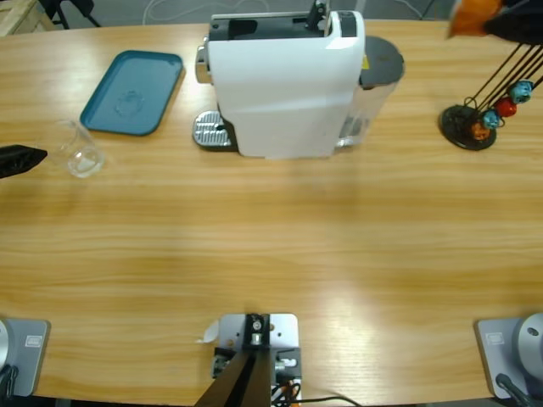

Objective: Pour coffee

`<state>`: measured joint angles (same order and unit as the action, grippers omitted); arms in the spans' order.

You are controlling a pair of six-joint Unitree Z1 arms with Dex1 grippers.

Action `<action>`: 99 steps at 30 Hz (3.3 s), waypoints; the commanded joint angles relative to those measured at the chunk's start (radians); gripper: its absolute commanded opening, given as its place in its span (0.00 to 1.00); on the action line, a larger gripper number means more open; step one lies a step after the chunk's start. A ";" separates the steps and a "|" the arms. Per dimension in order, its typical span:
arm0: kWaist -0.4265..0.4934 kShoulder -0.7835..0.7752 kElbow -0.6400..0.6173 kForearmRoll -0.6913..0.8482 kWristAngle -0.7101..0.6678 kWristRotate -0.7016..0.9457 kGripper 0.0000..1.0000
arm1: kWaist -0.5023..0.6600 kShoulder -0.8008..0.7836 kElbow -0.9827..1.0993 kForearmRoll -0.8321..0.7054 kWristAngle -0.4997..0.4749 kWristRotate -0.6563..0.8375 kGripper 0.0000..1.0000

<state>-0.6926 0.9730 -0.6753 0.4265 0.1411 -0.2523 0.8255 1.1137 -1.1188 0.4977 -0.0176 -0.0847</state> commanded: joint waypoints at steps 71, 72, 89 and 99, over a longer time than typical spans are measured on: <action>-0.008 0.016 0.033 -0.011 -0.006 0.001 0.99 | -0.055 0.807 -0.570 0.038 0.121 -0.593 0.00; -0.008 0.015 0.033 -0.011 -0.006 0.001 0.99 | -0.055 0.808 -0.569 0.037 0.120 -0.593 0.00; -0.008 0.017 0.033 -0.011 -0.005 0.001 0.99 | -0.055 0.834 -0.604 0.099 0.087 -0.561 0.92; -0.008 0.016 0.033 -0.011 -0.005 0.000 0.99 | 0.036 0.784 -0.810 0.214 0.049 -0.515 0.99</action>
<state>-0.6944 0.9730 -0.6721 0.4224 0.1401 -0.2523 0.7857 1.8973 -1.7735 0.5931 0.0715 -0.6481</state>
